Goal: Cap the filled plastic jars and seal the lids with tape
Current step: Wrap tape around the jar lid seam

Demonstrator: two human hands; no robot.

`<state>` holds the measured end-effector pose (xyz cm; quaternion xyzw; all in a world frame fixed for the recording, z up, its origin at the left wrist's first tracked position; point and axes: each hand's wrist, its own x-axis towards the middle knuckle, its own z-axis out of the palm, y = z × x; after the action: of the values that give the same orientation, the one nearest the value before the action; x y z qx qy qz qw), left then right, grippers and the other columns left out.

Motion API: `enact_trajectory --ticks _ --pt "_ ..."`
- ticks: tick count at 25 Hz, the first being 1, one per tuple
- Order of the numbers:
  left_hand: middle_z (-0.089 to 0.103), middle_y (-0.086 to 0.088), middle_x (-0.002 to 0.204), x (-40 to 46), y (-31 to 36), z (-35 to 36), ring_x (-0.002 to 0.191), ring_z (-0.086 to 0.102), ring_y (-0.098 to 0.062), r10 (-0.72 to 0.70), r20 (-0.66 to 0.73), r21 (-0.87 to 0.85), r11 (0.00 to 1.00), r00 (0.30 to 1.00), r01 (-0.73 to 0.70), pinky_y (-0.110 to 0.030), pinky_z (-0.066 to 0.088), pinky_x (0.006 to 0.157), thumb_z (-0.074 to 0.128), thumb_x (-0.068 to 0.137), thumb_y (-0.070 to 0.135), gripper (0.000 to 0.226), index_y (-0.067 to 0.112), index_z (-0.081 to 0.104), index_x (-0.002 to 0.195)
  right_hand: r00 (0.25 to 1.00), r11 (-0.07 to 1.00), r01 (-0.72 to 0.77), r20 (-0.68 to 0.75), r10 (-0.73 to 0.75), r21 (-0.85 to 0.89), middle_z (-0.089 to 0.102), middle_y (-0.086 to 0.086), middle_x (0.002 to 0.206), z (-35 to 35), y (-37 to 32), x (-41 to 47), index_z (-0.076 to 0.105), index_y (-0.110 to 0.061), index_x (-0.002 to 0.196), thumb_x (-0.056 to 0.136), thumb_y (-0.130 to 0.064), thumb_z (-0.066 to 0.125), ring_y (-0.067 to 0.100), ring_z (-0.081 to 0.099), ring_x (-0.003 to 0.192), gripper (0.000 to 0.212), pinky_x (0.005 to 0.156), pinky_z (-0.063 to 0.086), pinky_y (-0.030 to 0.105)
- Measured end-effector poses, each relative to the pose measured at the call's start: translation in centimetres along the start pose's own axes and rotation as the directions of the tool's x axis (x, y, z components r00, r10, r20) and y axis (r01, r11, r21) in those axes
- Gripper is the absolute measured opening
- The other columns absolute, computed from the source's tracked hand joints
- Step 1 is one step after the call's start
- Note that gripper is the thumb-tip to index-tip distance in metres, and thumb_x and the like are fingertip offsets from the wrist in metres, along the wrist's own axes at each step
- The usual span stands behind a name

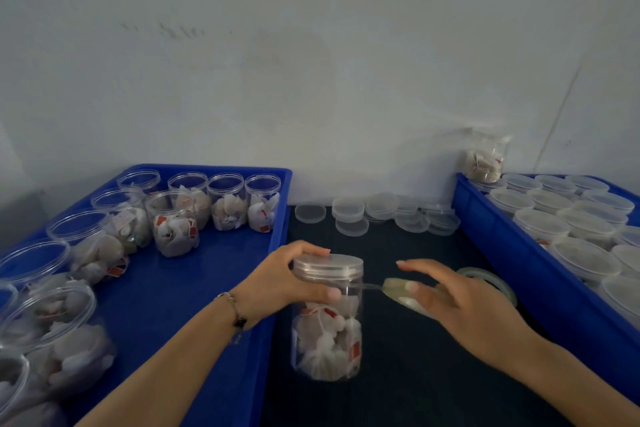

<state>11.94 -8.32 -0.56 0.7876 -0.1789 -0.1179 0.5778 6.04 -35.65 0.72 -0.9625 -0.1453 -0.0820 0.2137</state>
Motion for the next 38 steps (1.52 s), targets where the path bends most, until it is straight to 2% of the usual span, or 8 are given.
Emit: enact_trajectory --ticks 2,7,12,17,22,26,30,38 --pt "0.061 -0.006 0.117 -0.5 0.9 0.0 0.102 0.065 -0.021 0.012 0.062 -0.218 0.976 0.998 0.001 -0.031 0.055 0.080 0.084 0.047 0.038 0.077 0.026 0.055 0.117 0.999 0.999 0.035 -0.027 -0.034 0.040 0.067 0.001 0.072 -0.8 -0.6 0.2 0.025 -0.074 0.121 0.076 -0.081 0.015 0.010 0.062 0.063 0.046 0.059 0.050 0.024" --pt "0.064 -0.011 0.115 -1.0 1.3 1.4 0.102 0.065 -0.025 0.039 0.070 -0.309 0.951 0.997 -0.016 -0.040 0.055 0.085 0.083 0.050 0.046 0.080 0.014 0.052 0.117 0.999 0.995 0.027 -0.030 -0.024 0.097 0.050 -0.052 0.095 -1.8 -2.2 0.6 0.038 -0.068 0.110 0.075 -0.071 0.024 -0.019 0.055 0.085 0.038 0.070 0.044 0.006" --pt "0.047 0.020 0.115 -0.3 -0.4 3.7 0.102 0.053 0.000 0.095 -0.043 0.444 0.894 0.995 -0.066 -0.017 0.050 0.082 0.083 0.050 0.049 0.078 0.041 0.040 0.114 0.999 0.999 0.005 -0.050 -0.003 0.040 0.067 -0.007 0.074 -1.7 -1.6 -0.1 0.028 -0.072 0.116 0.076 -0.072 0.020 0.005 0.062 0.064 0.041 0.060 0.051 0.024" --pt "0.027 0.011 0.140 0.9 -1.3 4.4 0.127 0.034 -0.009 0.006 0.094 0.506 0.861 0.996 -0.053 -0.030 0.038 0.105 0.084 0.060 0.041 0.103 0.044 0.018 0.139 0.998 0.999 -0.040 -0.047 0.040 -0.009 0.062 -0.002 0.067 -0.5 -1.1 -0.4 0.027 -0.056 0.131 0.085 -0.060 0.030 0.006 0.060 0.064 0.046 0.062 0.052 0.028" --pt "-0.011 0.013 0.154 0.5 -1.2 3.7 0.139 -0.004 -0.013 0.078 0.076 0.895 0.435 0.994 -0.102 -0.036 0.006 0.114 0.066 0.074 0.056 0.101 0.037 0.001 0.149 0.998 0.998 -0.051 -0.032 0.053 0.043 0.061 -0.003 0.069 0.1 -1.2 -0.3 0.028 -0.055 0.132 0.086 -0.060 0.033 0.002 0.059 0.067 0.046 0.061 0.050 0.027" --pt "0.038 0.038 0.119 -1.1 0.7 4.9 0.112 0.028 0.023 0.257 0.082 0.611 0.751 0.963 -0.252 -0.016 0.029 0.106 0.064 0.075 0.060 0.057 0.044 0.045 0.126 0.999 0.999 -0.047 0.007 0.047 0.013 0.062 -0.004 0.071 0.9 -2.0 -0.2 0.023 -0.055 0.132 0.086 -0.063 0.031 -0.001 0.059 0.070 0.047 0.063 0.050 0.024" --pt "0.042 0.028 0.075 -2.0 1.6 7.3 0.074 0.046 0.010 0.411 0.057 0.716 0.618 0.910 -0.325 -0.008 0.036 0.059 0.044 0.064 0.082 0.046 0.040 0.046 0.084 0.999 1.000 -0.006 0.036 0.006 0.021 0.063 -0.003 0.071 1.9 -2.7 -0.3 0.022 -0.051 0.134 0.082 -0.068 0.025 0.001 0.059 0.067 0.054 0.062 0.050 0.023" --pt "0.043 0.025 0.070 -1.0 0.4 7.6 0.068 0.049 0.007 0.317 -0.027 0.685 0.696 0.948 -0.213 -0.007 0.035 0.060 0.046 0.069 0.065 0.038 0.034 0.052 0.090 0.998 1.000 0.021 0.051 -0.021 -0.003 0.064 -0.008 0.071 2.0 -3.1 -0.5 0.027 -0.050 0.132 0.082 -0.072 0.030 0.000 0.060 0.066 0.055 0.063 0.050 0.021"
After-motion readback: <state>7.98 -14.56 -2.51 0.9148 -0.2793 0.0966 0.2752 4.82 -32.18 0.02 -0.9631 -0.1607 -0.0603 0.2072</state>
